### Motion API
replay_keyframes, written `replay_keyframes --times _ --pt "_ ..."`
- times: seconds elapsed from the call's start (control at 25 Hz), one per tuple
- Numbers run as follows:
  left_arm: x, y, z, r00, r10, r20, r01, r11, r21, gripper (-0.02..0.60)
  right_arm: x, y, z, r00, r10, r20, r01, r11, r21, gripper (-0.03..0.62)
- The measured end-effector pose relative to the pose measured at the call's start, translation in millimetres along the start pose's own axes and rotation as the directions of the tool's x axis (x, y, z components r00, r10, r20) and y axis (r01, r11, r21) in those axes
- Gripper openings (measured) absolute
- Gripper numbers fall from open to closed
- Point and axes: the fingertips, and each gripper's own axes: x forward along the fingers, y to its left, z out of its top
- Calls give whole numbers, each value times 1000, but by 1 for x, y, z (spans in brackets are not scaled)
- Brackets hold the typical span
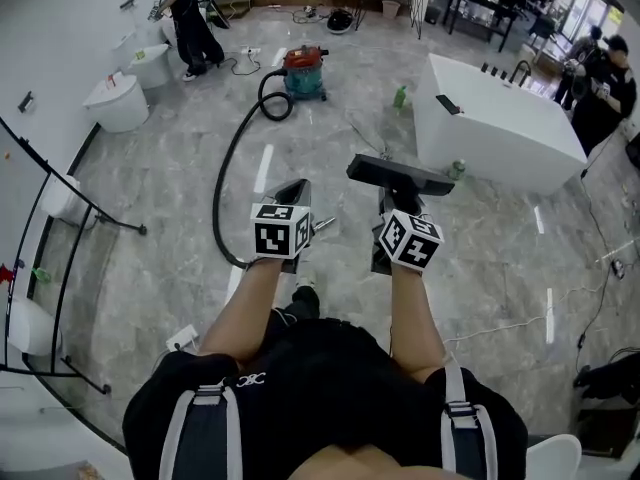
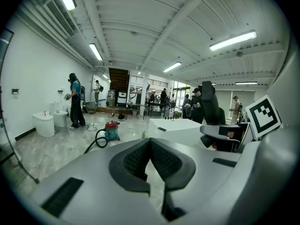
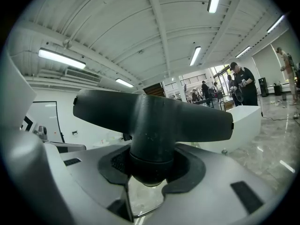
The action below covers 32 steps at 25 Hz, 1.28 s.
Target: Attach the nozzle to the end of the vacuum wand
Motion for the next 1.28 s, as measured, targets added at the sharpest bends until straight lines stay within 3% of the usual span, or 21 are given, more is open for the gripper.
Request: replay_keyframes --times 0.36,0.76,1.0,1.16,1.28 --pt "110 55 44 1000 0 17 -1 999 41 11 118 -14 39 1000 0 18 0 1000 -6 169" --pt "235 138 92 997 -41 -70 45 998 53 11 274 -10 63 999 4 -37 -3 999 36 169" --pt "309 161 67 980 -80 -184 90 995 47 11 332 -42 37 995 -25 -97 35 995 99 169" --pt "352 165 22 952 -156 -264 146 988 -57 11 362 -75 -2 984 -24 -175 46 991 123 169" --pt "392 178 -16 938 -149 -313 141 989 -49 11 391 -105 -34 974 -32 -225 62 990 125 169"
